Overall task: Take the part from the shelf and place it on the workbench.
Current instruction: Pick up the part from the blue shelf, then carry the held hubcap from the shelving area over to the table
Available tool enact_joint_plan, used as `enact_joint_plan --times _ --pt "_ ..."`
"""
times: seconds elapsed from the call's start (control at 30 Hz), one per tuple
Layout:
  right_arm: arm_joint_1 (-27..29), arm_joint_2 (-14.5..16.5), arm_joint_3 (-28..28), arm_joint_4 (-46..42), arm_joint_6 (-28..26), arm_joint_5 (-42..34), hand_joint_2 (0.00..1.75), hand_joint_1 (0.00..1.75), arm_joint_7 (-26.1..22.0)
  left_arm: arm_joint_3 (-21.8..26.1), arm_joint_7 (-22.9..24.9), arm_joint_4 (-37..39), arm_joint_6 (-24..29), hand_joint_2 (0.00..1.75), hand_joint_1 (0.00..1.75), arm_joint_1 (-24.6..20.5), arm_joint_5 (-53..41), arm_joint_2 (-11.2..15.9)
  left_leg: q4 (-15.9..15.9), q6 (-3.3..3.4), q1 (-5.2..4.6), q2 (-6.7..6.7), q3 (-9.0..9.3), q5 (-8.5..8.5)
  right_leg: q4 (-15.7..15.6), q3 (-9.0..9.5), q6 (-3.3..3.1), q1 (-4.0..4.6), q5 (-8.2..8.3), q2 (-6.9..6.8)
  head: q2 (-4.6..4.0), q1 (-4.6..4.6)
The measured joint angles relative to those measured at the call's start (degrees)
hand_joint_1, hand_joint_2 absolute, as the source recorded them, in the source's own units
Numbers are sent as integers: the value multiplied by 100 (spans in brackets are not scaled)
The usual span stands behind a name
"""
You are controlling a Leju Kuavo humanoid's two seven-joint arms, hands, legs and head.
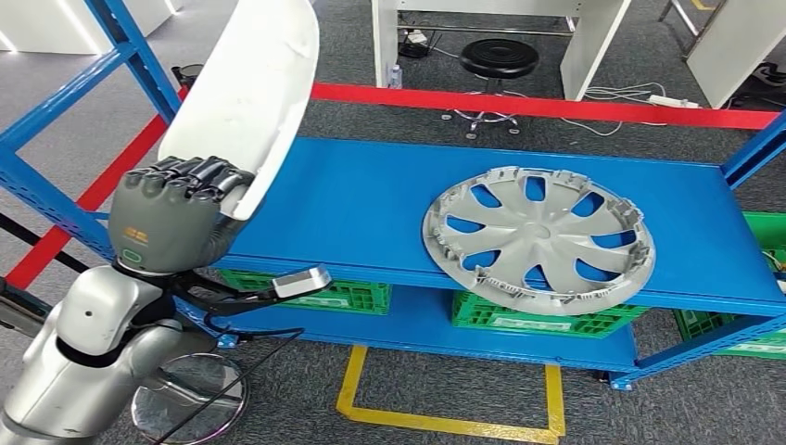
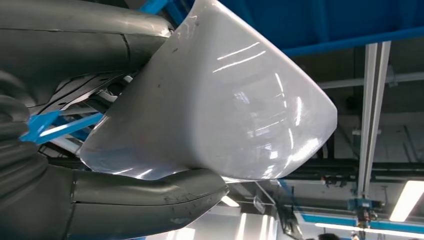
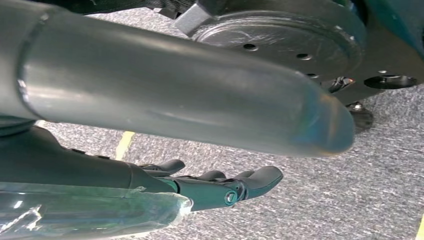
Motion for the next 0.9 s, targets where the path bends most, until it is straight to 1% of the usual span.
enact_joint_plan --times 0.13,0.27,0.4,0.5,0.63,0.77,0.9 --pt "-4 0 2 0 -31 -88 0 0 3 -19 4 -12 -22 175 175 65 411 -16 0 0 0 0 -1 0 0 -1 0 0 0 0 0 1" --pt "-3 0 5 0 -37 -120 0 0 11 -27 4 -15 -48 175 175 119 516 -24 0 0 0 0 -1 0 0 0 0 0 0 0 0 1" --pt "34 0 88 -31 -99 -345 0 0 124 -16 4 -38 -346 175 175 213 922 -68 0 0 0 0 -1 0 0 0 0 -1 0 0 0 0" --pt "103 0 235 -112 -174 -588 0 0 270 17 -2 -42 -540 175 175 360 1290 -98 0 0 0 0 -1 0 0 -1 0 -1 0 0 0 0" --pt "223 0 479 -266 -268 -863 0 0 437 124 -54 -40 -602 175 175 657 1661 -111 0 0 0 1 -2 -1 0 -2 0 0 -1 1 0 0" --pt "323 0 685 -399 -328 -962 0 0 516 268 -107 -40 -592 175 175 953 1754 -105 0 1 -1 0 -4 -1 -2 -2 -2 -1 -2 0 0 0" --pt "389 0 829 -484 -332 -964 0 0 533 385 -110 -55 -592 175 175 1124 1699 -70 4 8 -14 0 -9 -6 -6 0 5 -17 2 -1 0 0"
